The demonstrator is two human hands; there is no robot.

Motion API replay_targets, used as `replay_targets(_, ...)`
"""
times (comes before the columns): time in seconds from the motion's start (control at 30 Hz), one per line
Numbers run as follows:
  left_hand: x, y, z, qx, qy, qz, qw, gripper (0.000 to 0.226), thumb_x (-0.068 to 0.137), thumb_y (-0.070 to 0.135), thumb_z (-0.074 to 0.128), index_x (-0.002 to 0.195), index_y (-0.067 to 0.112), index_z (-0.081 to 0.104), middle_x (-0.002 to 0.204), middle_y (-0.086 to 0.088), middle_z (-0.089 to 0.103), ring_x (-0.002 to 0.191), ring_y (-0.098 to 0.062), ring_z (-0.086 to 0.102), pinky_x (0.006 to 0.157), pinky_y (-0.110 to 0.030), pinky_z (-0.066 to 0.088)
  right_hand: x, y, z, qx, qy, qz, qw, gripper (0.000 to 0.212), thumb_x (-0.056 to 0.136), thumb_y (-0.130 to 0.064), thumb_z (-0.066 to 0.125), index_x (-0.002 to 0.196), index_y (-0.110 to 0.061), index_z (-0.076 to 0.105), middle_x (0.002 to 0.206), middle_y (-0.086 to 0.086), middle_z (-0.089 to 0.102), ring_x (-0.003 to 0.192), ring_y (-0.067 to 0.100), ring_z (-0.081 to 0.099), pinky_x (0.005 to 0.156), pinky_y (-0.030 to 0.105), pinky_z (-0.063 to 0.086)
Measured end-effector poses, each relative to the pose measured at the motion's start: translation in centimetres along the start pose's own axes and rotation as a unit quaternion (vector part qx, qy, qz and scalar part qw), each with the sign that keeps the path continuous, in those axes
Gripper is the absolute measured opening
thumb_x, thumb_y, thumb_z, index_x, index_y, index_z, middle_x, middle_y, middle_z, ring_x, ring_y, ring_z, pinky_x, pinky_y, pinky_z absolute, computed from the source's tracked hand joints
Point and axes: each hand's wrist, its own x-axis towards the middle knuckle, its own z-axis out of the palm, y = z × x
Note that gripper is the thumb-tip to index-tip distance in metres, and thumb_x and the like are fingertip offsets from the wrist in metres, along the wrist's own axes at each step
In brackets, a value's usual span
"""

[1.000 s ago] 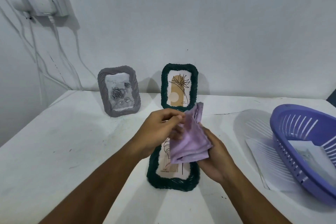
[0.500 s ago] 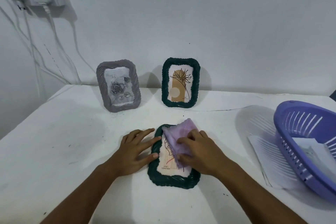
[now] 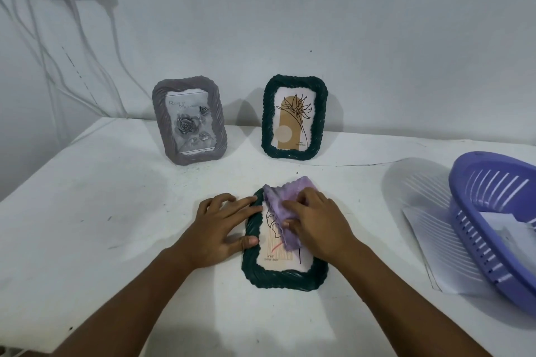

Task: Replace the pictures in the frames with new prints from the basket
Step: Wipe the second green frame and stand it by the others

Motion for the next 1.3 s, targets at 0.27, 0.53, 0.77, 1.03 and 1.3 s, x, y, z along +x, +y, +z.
replay_targets(0.27, -0.1, -0.4, 0.5, -0.017, 0.036, 0.012, 0.999, 0.068, 0.083, 0.078, 0.028, 0.142, 0.046, 0.031, 0.151, 0.029, 0.02, 0.129, -0.005, 0.025, 0.105, -0.03, 0.014, -4.2, -1.1, 0.4, 0.003, -0.004, -0.092, 0.996, 0.025, 0.07, -0.038, 0.074, 0.094, -0.029, 0.072, 0.083, -0.006, 0.063, 0.075, 0.015, 0.061, 0.064, 0.03, 0.051)
replay_targets(0.53, 0.0, -0.3, 0.4, -0.028, 0.021, 0.0, 0.999, 0.074, 0.078, 0.083, 0.022, 0.142, 0.047, 0.029, 0.149, 0.031, 0.015, 0.133, -0.008, 0.02, 0.105, -0.029, 0.007, 1.3, -0.1, 0.1, -0.004, 0.029, -0.001, 1.0, 0.028, 0.086, -0.028, 0.061, 0.113, -0.02, 0.068, 0.109, 0.004, 0.059, 0.103, 0.024, 0.05, 0.09, 0.033, 0.043)
replay_targets(0.77, 0.0, -0.3, 0.3, -0.042, 0.033, 0.0, 0.999, 0.069, 0.078, 0.082, 0.026, 0.139, 0.051, 0.032, 0.148, 0.036, 0.017, 0.129, -0.004, 0.024, 0.104, -0.025, 0.009, -4.0, -2.4, -0.3, 0.079, 0.014, -0.129, 0.988, 0.019, 0.082, -0.03, 0.054, 0.085, -0.028, 0.073, 0.074, -0.007, 0.057, 0.075, 0.012, 0.051, 0.066, 0.024, 0.043)
replay_targets(1.03, 0.0, -0.4, 0.4, -0.045, 0.019, -0.005, 0.999, 0.073, 0.077, 0.082, 0.027, 0.141, 0.049, 0.03, 0.15, 0.031, 0.017, 0.133, -0.009, 0.021, 0.107, -0.031, 0.009, 2.2, 0.3, 0.7, 0.025, 0.05, 0.032, 0.998, 0.026, 0.095, -0.021, 0.044, 0.11, -0.013, 0.064, 0.109, 0.007, 0.056, 0.101, 0.026, 0.05, 0.082, 0.033, 0.041)
replay_targets(1.3, 0.0, -0.4, 0.5, -0.048, 0.03, -0.006, 0.998, 0.07, 0.076, 0.083, 0.028, 0.139, 0.051, 0.033, 0.148, 0.037, 0.016, 0.13, -0.004, 0.023, 0.105, -0.026, 0.009, -4.0, -1.8, -0.4, 0.06, -0.012, -0.141, 0.988, 0.017, 0.085, -0.027, 0.057, 0.087, -0.022, 0.073, 0.083, -0.003, 0.06, 0.079, 0.016, 0.057, 0.064, 0.024, 0.049)
